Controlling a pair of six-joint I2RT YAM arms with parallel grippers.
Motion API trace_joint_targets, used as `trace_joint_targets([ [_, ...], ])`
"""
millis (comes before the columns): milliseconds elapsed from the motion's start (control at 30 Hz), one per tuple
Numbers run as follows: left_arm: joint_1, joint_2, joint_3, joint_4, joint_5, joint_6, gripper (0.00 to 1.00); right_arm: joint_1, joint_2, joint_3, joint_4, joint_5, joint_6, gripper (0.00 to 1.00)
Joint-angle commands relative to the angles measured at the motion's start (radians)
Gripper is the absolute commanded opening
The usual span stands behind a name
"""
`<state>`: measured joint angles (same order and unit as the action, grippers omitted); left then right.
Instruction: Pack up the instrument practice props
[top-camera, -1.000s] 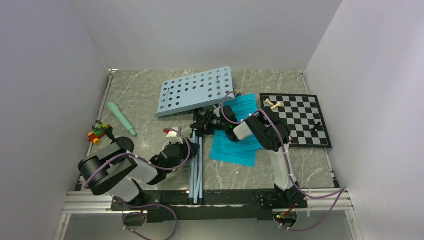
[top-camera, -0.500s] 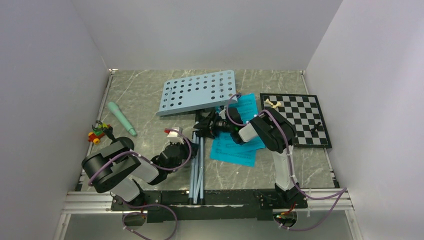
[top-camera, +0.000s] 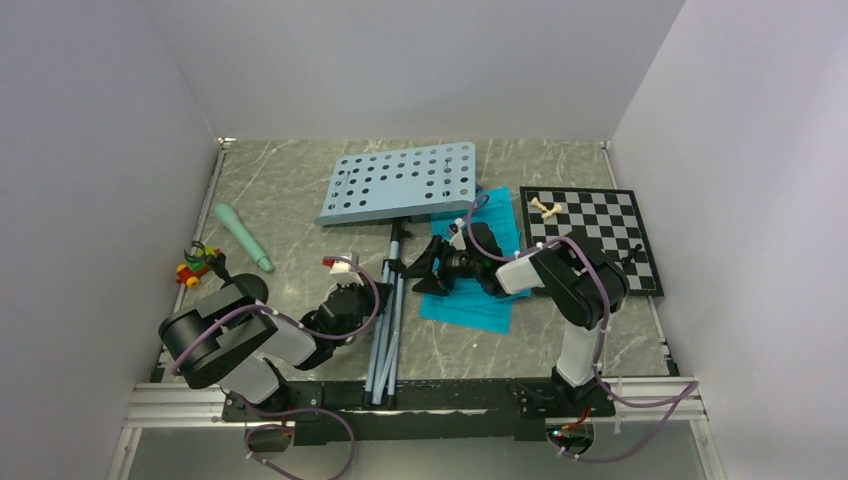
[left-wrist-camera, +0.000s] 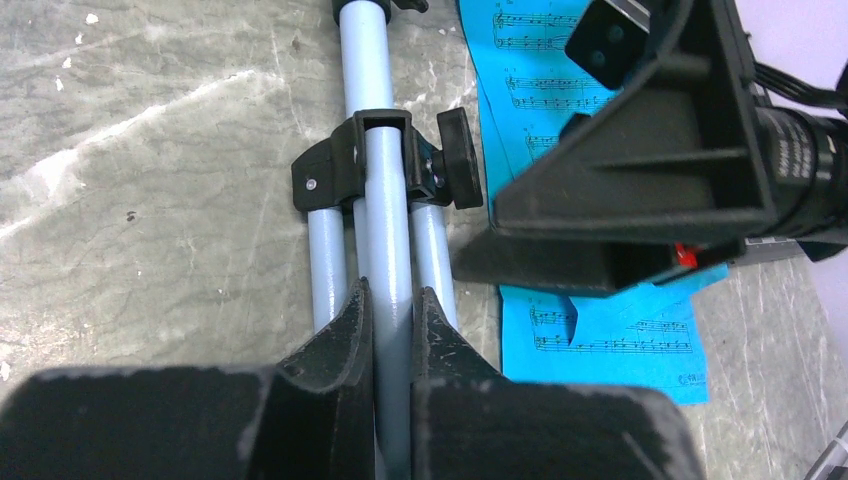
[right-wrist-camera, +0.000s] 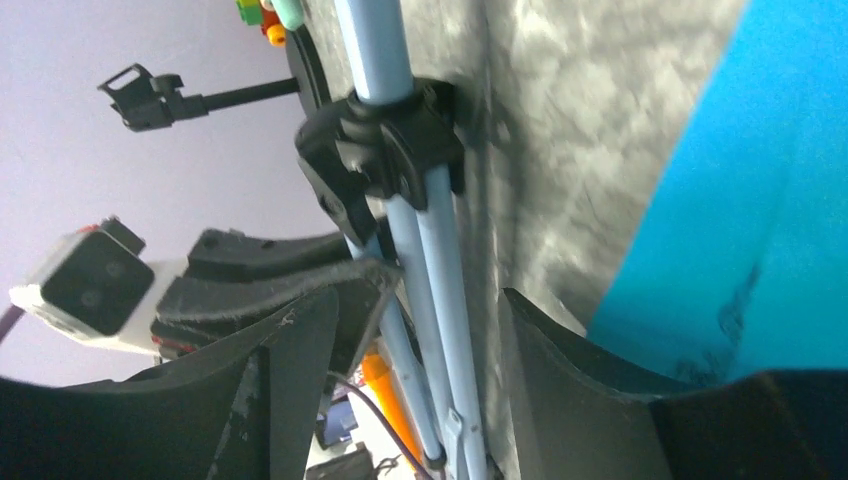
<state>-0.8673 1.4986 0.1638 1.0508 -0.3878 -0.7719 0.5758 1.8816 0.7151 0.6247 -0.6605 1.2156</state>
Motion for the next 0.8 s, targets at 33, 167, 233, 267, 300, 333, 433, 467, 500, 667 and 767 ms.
trace_joint_targets([
  [33,-0.004,-0.017,-0.009,0.004,0.029,0.103,0.00,-0.036,-0.108,-0.070,-0.042,-0.021,-0.079,0.65],
  [167,-0.005,-0.016,-0.009,0.018,0.037,0.105,0.00,-0.073,-0.148,-0.110,-0.056,-0.016,-0.089,0.65],
  [233,-0.004,-0.021,-0.012,0.021,0.040,0.108,0.00,-0.097,-0.165,-0.134,-0.047,-0.019,-0.085,0.65],
  [267,-0.004,-0.025,-0.013,0.025,0.040,0.111,0.00,-0.112,-0.170,-0.138,-0.041,-0.028,-0.082,0.66],
  [300,-0.004,-0.029,-0.016,0.027,0.040,0.110,0.00,-0.126,-0.176,-0.140,-0.039,-0.040,-0.082,0.66],
  [333,-0.005,-0.033,-0.019,0.029,0.040,0.111,0.00,-0.141,-0.180,-0.140,-0.043,-0.047,-0.084,0.66],
  [433,-0.005,-0.047,-0.024,0.032,0.039,0.110,0.00,-0.186,-0.209,-0.121,-0.098,-0.060,-0.125,0.66],
  [467,-0.004,-0.053,-0.024,0.028,0.036,0.112,0.00,-0.197,-0.224,-0.114,-0.132,-0.059,-0.146,0.66],
  [500,-0.004,-0.058,-0.024,0.023,0.034,0.115,0.00,-0.211,-0.241,-0.109,-0.181,-0.056,-0.166,0.67],
  [667,-0.005,-0.072,-0.019,0.011,0.033,0.129,0.00,-0.256,-0.397,-0.079,-0.413,0.023,-0.291,0.67],
  [767,-0.005,-0.072,-0.013,0.010,0.041,0.134,0.00,-0.258,-0.497,-0.019,-0.585,0.096,-0.384,0.69],
])
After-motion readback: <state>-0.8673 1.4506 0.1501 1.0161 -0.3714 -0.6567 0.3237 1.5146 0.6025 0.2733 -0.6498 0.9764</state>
